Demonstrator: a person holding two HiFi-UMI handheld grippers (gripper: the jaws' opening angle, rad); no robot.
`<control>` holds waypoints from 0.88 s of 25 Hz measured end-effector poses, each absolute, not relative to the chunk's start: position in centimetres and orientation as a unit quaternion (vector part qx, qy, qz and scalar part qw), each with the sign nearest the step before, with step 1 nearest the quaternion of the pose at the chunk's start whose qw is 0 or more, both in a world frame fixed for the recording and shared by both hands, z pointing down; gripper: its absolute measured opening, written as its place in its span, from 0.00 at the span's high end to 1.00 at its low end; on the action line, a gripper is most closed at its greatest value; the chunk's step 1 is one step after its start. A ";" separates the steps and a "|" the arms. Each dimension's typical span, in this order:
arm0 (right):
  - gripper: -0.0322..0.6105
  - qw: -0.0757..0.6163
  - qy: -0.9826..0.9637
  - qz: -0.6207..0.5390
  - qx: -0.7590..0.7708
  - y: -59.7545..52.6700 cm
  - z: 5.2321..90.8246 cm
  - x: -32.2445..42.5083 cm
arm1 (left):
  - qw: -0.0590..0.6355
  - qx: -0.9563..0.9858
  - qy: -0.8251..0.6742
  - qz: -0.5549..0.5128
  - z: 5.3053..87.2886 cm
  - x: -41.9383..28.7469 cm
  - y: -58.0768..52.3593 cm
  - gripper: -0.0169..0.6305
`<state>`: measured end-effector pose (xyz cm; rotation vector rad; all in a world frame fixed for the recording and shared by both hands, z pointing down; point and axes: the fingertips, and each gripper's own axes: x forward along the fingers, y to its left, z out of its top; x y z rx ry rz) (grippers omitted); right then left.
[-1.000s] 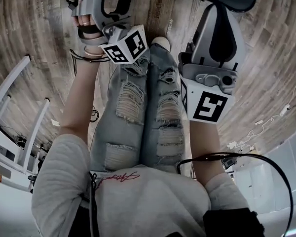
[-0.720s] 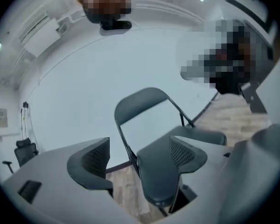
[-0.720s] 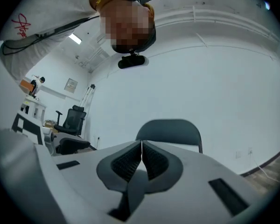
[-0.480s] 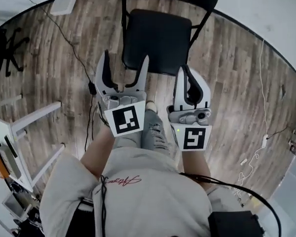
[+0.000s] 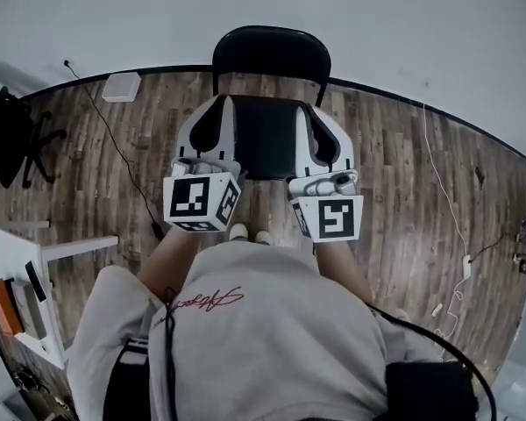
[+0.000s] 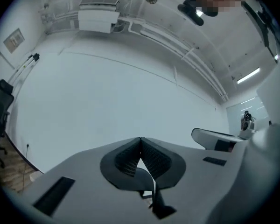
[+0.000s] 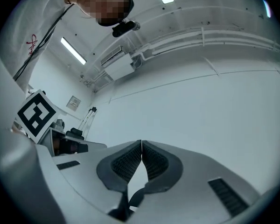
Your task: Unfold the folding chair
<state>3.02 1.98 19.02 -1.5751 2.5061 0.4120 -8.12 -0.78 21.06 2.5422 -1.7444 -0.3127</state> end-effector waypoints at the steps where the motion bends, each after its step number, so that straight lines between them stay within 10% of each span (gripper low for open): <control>1: 0.93 0.073 0.837 0.135 -0.525 1.9 19.1 2.7 | 0.026 0.823 -0.559 -0.095 21.3 -7.9 -0.8 0.96; 22: 0.93 0.044 0.844 0.044 -0.532 0.6 22.4 3.7 | -0.069 0.832 -0.548 -0.051 21.4 -3.9 0.1 0.96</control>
